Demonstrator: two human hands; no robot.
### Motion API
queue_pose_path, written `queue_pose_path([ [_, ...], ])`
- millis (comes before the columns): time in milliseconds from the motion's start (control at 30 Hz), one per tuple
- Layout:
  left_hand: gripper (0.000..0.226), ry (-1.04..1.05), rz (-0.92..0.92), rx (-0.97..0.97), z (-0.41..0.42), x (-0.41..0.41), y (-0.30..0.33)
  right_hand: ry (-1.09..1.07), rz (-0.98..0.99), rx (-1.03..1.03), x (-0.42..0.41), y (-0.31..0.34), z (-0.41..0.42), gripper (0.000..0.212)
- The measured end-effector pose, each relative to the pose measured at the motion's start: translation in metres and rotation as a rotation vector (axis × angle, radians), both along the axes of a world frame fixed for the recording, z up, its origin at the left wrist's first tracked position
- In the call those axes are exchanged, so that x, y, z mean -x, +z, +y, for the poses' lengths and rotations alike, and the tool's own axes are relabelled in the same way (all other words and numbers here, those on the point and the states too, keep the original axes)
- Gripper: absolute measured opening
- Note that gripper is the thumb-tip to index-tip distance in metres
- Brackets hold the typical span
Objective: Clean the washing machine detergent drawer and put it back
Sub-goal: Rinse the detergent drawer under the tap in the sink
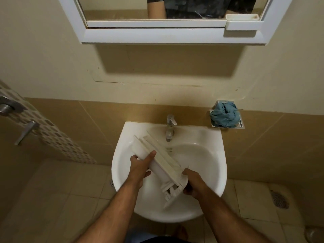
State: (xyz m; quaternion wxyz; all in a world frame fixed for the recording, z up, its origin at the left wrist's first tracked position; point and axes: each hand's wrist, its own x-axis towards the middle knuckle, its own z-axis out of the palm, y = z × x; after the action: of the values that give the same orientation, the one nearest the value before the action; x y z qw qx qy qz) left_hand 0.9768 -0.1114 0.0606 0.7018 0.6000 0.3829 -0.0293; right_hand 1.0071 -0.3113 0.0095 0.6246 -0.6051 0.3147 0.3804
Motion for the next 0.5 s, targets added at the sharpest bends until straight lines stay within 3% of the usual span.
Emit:
queue_pose_path([
  [233, 0.083, 0.010, -0.001, -0.068, -0.009, -0.017, 0.013, -0.017, 0.104, -0.099, -0.005, 0.003, 0.000, 0.009],
  [500, 0.092, -0.040, 0.057, -0.304, -0.023, -0.037, 0.024, -0.055, 0.253, -0.282, 0.003, 0.002, 0.001, 0.020],
])
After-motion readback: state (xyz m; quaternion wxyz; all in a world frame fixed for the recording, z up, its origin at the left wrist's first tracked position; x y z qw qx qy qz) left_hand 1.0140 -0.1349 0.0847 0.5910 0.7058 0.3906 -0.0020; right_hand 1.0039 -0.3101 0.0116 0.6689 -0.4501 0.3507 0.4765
